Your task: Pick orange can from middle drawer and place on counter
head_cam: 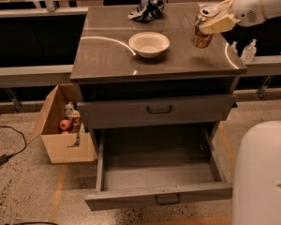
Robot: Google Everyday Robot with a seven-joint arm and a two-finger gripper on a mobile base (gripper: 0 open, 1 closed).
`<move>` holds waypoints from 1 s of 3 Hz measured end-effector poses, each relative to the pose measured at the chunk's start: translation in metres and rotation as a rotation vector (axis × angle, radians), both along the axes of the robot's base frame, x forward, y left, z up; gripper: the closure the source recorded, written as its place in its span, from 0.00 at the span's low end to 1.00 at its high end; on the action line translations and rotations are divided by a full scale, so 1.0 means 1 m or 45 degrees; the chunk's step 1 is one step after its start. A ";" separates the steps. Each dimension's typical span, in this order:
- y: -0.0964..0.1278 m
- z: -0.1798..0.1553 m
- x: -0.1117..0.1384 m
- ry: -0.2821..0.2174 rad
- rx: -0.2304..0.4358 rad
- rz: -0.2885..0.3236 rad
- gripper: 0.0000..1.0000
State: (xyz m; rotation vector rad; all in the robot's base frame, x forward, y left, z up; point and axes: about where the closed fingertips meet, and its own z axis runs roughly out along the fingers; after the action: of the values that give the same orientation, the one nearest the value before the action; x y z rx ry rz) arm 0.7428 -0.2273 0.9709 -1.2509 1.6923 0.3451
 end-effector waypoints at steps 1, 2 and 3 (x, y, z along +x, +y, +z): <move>0.010 -0.025 0.025 0.009 -0.009 -0.011 0.84; 0.017 -0.046 0.042 0.022 -0.008 -0.024 0.61; 0.023 -0.064 0.056 0.044 -0.013 -0.038 0.29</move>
Offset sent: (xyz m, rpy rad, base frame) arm 0.0811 0.0080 -0.0552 -0.0069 0.0236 -0.0385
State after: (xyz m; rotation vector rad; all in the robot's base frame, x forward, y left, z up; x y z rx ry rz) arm 0.7988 -0.2040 0.9068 -1.2324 1.7426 0.3422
